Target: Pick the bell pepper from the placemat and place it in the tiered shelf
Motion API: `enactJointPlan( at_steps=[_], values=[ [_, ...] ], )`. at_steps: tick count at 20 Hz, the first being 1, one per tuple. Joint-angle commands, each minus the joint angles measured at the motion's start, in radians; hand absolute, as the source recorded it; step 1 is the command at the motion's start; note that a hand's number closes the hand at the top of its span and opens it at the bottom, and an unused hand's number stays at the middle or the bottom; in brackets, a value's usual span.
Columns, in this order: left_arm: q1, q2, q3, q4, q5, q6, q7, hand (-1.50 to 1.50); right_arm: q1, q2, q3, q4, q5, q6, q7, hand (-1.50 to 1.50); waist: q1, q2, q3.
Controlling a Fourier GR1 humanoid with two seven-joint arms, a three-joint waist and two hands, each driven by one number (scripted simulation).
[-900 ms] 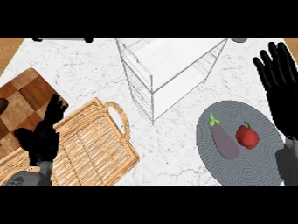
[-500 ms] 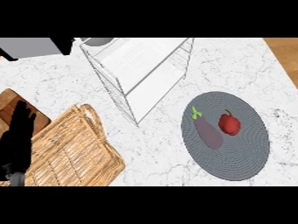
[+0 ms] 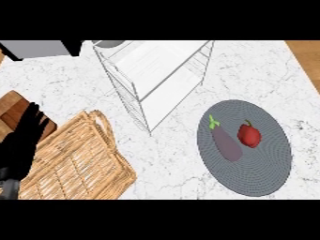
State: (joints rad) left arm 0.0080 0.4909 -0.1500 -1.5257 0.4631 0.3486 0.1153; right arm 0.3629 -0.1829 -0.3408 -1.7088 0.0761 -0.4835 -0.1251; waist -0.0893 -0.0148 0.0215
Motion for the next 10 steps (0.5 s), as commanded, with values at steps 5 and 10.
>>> enactJointPlan(
  at_steps=[5, 10],
  values=[
    [0.004, -0.043, -0.067, 0.130, 0.012, -0.100, 0.052, 0.00, 0.244, 0.035, 0.143, -0.256, 0.090, 0.075, 0.071, -1.50, 0.049, 0.019, -0.026],
    [-0.025, -0.054, -0.085, 0.125, -0.017, -0.084, 0.092, 0.00, 0.292, 0.021, 0.253, -0.387, 0.259, 0.072, 0.315, -1.50, 0.074, 0.029, -0.029]
  ],
)
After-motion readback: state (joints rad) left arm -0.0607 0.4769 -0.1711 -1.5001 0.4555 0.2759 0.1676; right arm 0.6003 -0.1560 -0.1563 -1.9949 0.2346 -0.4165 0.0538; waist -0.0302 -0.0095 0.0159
